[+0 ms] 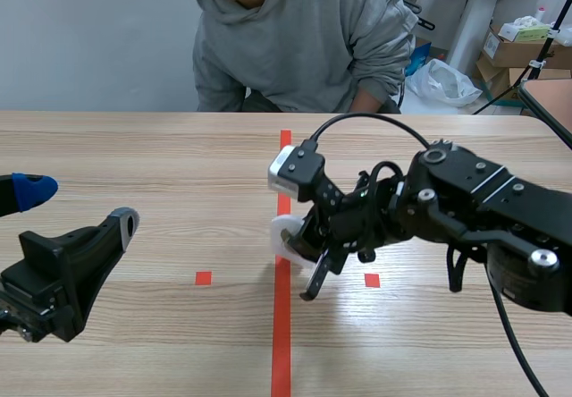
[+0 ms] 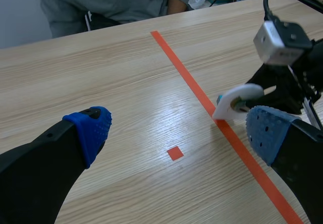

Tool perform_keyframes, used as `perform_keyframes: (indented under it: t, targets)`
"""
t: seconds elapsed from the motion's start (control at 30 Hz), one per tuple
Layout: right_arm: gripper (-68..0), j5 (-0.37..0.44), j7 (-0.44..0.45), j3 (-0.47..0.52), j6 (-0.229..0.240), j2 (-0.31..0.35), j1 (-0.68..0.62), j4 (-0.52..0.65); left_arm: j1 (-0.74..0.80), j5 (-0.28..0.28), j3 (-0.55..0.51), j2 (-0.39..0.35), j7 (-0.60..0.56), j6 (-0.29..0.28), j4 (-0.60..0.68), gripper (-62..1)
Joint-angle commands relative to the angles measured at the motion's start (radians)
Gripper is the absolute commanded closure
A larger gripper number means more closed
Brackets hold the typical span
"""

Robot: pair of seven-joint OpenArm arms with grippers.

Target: Do the leaf sorting experiment

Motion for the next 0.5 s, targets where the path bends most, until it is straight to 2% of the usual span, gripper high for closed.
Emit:
perform_keyframes:
  t: [0.0,0.23,0.4,0.47]
  targets:
    - [-1.1,0.023,-0.022,0.035,0.000,0.006,0.021,0.062,-0.003,-0.006,0.003,0.005,-0.013,0.002,0.014,-57.2]
    - [-1.1,0.123,-0.138,0.164,-0.015,0.026,0.017,0.206,-0.003,-0.006,0.003,0.005,-0.013,0.002,0.014,-57.2]
    - [-1.1,0.137,-0.155,0.325,-0.113,0.034,-0.024,0.230,-0.003,-0.006,0.003,0.005,-0.013,0.002,0.014,-57.2]
    - [-1.1,0.142,-0.157,0.397,-0.117,0.044,-0.048,0.230,-0.003,-0.006,0.003,0.005,-0.013,0.002,0.014,-57.2]
